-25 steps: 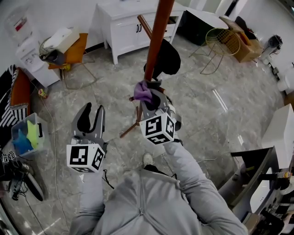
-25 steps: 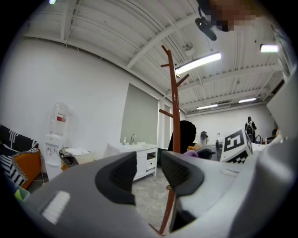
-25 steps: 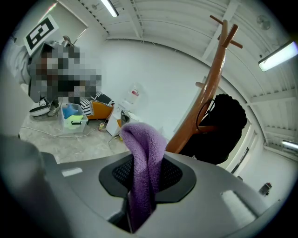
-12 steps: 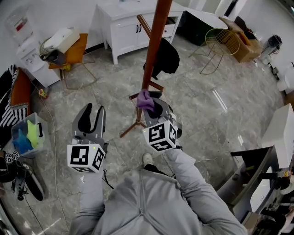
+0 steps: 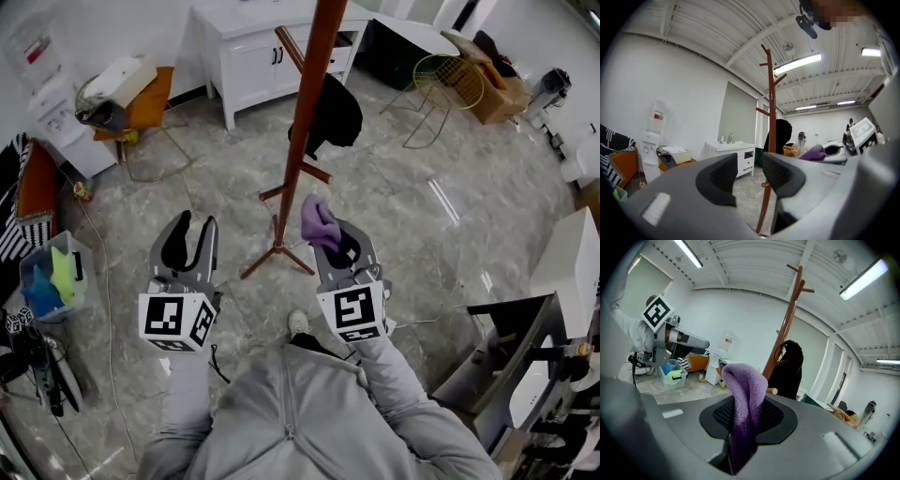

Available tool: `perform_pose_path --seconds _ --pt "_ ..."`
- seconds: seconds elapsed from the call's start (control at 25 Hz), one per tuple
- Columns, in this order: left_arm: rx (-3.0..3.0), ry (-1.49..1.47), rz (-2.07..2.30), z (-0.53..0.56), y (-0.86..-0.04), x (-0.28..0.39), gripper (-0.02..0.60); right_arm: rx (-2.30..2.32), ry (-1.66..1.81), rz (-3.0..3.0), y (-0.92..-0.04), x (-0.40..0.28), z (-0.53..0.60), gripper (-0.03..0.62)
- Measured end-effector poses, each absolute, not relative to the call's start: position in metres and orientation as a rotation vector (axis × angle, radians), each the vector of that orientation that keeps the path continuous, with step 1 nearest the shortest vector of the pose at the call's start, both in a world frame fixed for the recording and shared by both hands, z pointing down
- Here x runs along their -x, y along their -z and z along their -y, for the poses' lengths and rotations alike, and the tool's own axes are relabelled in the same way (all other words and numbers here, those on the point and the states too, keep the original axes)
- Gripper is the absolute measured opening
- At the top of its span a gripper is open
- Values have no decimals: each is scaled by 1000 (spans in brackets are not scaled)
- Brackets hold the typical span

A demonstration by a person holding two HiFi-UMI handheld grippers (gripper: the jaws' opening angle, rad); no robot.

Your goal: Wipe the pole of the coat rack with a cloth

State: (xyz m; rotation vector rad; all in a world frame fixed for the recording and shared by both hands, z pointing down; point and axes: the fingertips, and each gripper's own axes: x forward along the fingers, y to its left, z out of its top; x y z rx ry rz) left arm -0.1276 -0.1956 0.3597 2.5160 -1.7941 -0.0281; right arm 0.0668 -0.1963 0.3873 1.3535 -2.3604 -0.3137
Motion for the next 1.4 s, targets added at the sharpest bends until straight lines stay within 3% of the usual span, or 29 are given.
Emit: perform_pose_path --seconds 0.4,1.04,1.4 --pt "-2516 31 1773 197 -364 129 172 -1321 701 2097 -325 -115 224 80" --pt "-2421 45 1872 188 -370 157 172 -438 834 1536 -396 -39 303 80" --pt "-2399 56 1876 188 -374 163 172 -298 810 1397 -417 -34 306 80"
